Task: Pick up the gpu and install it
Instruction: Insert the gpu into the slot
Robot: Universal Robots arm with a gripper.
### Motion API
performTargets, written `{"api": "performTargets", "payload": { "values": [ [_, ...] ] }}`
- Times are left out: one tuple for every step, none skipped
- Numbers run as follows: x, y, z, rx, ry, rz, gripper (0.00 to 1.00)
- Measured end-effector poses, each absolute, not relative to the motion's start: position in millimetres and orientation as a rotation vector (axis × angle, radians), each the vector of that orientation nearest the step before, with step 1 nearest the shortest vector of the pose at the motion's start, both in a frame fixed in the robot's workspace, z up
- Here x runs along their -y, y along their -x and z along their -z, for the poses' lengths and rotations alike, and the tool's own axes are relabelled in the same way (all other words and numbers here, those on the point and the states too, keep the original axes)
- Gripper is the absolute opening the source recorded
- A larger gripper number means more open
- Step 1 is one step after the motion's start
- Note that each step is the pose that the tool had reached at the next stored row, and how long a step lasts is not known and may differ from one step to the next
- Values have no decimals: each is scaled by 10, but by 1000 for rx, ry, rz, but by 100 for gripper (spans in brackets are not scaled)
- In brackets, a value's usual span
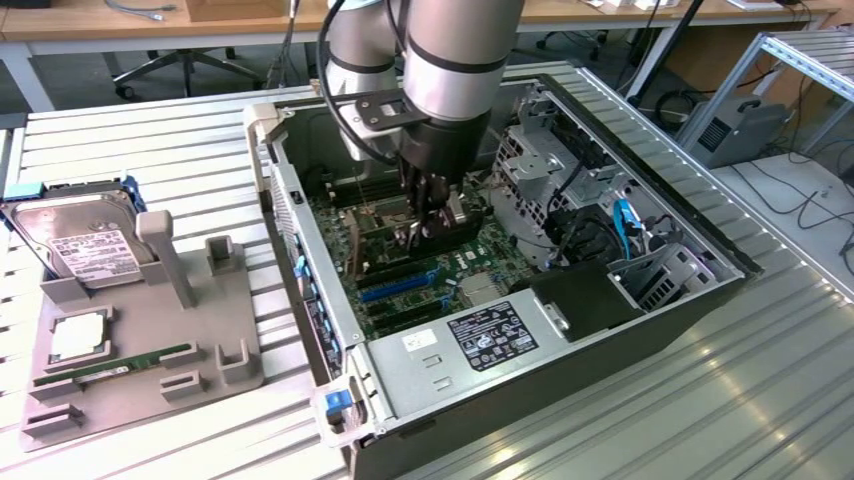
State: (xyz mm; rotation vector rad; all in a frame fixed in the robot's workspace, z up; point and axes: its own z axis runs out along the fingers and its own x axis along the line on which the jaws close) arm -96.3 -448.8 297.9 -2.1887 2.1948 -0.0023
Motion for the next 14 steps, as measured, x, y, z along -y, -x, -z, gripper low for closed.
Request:
{"api": "performTargets", "payload": {
  "values": [
    [4489, 966, -2977, -2195, 2189, 2, 27],
    [4490, 970, -2976, -2195, 2189, 2, 27],
    [4492, 974, -2975, -2195, 2189, 2, 27],
    [4493, 980, -2973, -2195, 2189, 2, 27],
    [4494, 983, -2971, -2195, 2189, 2, 27],
    [4494, 987, -2970, -2195, 2189, 2, 27],
    [4495, 989, -2969, -2195, 2189, 2, 27],
    [4496, 991, -2968, -2195, 2189, 2, 27],
    [4496, 994, -2966, -2195, 2189, 2, 27],
    [4497, 999, -2962, -2195, 2189, 2, 27],
    [4499, 1003, -2960, -2195, 2189, 2, 27],
    [4499, 1005, -2958, -2195, 2189, 3, 27],
    [4500, 1008, -2955, -2195, 2189, 3, 27],
    [4501, 1011, -2951, -2195, 2189, 3, 27]
  ]
}}
